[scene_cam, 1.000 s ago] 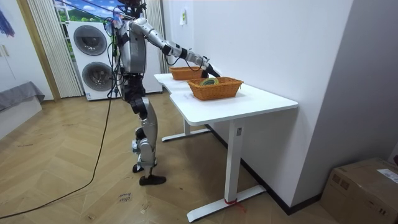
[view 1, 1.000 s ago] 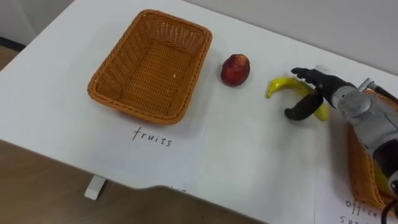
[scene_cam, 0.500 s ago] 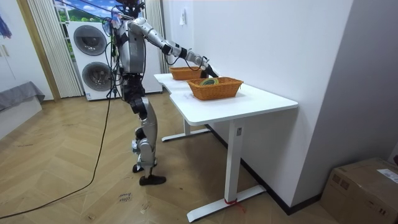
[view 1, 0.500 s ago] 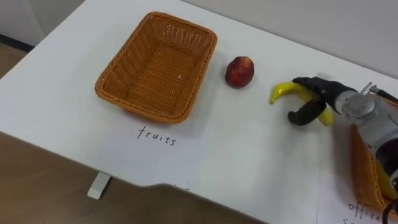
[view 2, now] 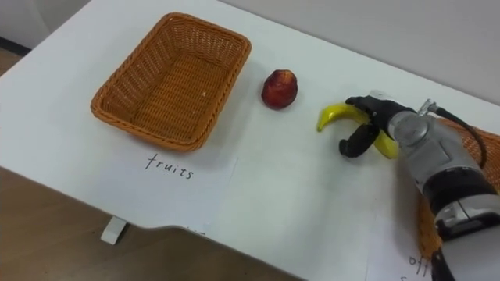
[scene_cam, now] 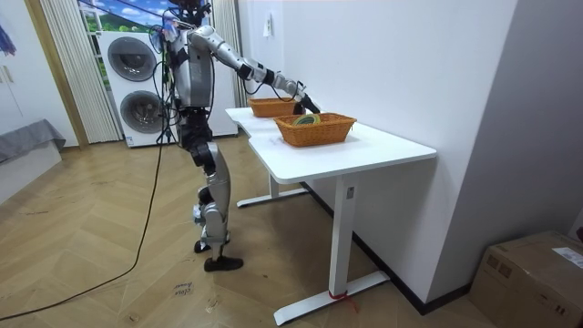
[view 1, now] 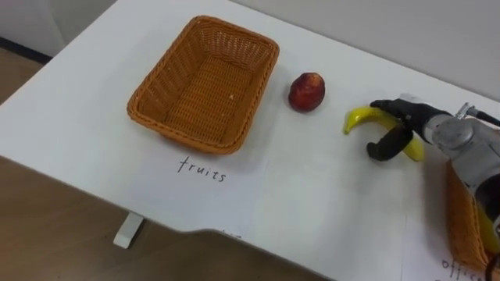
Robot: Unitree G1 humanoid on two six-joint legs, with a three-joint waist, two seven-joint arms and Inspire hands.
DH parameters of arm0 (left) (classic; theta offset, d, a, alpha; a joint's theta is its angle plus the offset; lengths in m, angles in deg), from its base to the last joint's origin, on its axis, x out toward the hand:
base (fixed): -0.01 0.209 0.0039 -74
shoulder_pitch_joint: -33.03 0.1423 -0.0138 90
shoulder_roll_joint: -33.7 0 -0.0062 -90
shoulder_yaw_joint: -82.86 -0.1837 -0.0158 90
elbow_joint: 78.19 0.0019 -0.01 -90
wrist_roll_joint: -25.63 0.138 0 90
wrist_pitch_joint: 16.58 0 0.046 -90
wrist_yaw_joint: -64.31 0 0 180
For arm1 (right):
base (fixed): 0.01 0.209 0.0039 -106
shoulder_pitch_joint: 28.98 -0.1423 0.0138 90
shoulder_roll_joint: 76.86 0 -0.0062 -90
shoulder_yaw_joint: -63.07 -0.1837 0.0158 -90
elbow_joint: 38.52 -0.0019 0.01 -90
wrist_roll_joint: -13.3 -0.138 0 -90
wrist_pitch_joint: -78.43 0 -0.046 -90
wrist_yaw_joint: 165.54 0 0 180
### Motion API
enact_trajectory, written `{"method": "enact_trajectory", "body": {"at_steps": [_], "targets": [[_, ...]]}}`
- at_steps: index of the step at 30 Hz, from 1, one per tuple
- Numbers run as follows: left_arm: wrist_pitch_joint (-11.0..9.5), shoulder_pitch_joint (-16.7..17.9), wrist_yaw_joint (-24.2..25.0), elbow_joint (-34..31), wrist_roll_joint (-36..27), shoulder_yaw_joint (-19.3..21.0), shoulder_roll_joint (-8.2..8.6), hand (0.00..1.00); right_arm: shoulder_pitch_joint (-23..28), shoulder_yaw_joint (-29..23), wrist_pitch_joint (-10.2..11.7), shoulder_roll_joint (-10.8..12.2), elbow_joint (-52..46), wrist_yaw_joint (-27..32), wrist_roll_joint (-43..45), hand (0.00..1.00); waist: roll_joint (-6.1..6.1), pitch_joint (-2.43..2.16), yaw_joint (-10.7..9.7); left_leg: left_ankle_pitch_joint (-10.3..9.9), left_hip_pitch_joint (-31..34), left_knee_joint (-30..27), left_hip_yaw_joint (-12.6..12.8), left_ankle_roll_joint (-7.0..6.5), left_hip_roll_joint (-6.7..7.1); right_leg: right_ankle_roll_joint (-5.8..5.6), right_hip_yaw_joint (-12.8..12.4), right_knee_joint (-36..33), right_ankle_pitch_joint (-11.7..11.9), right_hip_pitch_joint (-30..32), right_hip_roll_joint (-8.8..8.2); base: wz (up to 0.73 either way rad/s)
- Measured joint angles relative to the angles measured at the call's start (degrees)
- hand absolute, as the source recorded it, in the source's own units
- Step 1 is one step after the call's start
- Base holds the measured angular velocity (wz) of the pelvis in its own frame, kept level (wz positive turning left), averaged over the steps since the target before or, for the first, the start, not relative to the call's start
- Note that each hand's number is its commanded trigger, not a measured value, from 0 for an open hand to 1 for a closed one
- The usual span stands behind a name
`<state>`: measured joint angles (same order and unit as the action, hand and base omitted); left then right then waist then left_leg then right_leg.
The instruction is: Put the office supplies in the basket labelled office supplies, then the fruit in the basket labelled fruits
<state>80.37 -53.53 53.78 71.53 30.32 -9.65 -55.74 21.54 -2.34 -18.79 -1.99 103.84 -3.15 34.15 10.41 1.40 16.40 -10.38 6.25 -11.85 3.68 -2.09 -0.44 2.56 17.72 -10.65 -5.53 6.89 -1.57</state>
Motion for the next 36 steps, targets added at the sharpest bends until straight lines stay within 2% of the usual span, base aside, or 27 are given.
{"method": "enact_trajectory", "body": {"at_steps": [4, 6, 12, 17, 27, 36], "targets": [[-0.03, -0.19, 0.00, 0.03, -0.02, -0.11, -0.50, 0.00, 0.03, 2.06, -0.50, -0.86, -0.79, 1.87, 1.74, 1.00, 0.95, 0.23, 1.10, 0.00, -0.15, -0.01, -0.07, 0.01, -0.01, 0.00, 0.05, 0.01, 0.00, -0.19, 0.02, 0.01], [-0.05, -0.14, 0.00, 0.22, -0.02, -0.52, -0.92, 0.00, 0.03, 3.43, -1.48, -0.88, -1.03, 2.60, 3.63, 1.00, 1.18, 0.34, 1.29, 0.00, -0.39, -0.01, -0.74, 0.00, 0.09, 0.00, 0.72, 0.06, 0.01, -0.66, -0.08, 0.13], [-0.14, -0.39, -0.05, 0.94, -0.01, -1.07, -1.98, 0.00, 0.04, 3.60, -2.22, -0.84, -1.67, 3.13, 8.72, 1.00, 1.82, 0.83, 1.61, -0.01, -0.20, 0.11, -1.59, -0.01, 0.16, -0.01, 1.39, 0.19, 0.00, -0.80, -0.11, 0.08], [-0.16, -0.72, -0.19, 1.07, 0.00, -1.06, -2.14, 0.00, 0.04, 5.76, -2.93, -0.86, -3.54, 1.93, 9.75, 1.00, 2.11, 0.72, 2.04, 0.00, 0.07, 0.04, -1.86, -0.01, 0.24, -0.16, 1.45, 1.08, 0.10, -0.65, 0.03, 0.02], [-0.84, -2.69, -0.60, 0.99, -0.02, -2.20, -2.20, 0.00, 0.04, 5.85, -4.40, -0.82, -4.04, -0.18, 10.54, 1.00, 2.01, 0.79, 2.56, 0.00, 0.02, 0.08, -2.16, -0.01, 0.22, -0.18, 1.43, 1.14, 0.11, -0.78, 0.09, 0.00], [-0.84, -1.66, -1.80, 1.02, -0.01, -2.19, -2.19, 0.00, 0.10, 5.85, -5.20, -0.83, -5.60, -1.94, 11.26, 1.00, 2.02, 0.78, 2.71, 0.00, 0.01, 0.04, -2.14, -0.01, 0.22, -0.18, 1.45, 1.11, 0.11, -0.78, 0.08, 0.00]]}}
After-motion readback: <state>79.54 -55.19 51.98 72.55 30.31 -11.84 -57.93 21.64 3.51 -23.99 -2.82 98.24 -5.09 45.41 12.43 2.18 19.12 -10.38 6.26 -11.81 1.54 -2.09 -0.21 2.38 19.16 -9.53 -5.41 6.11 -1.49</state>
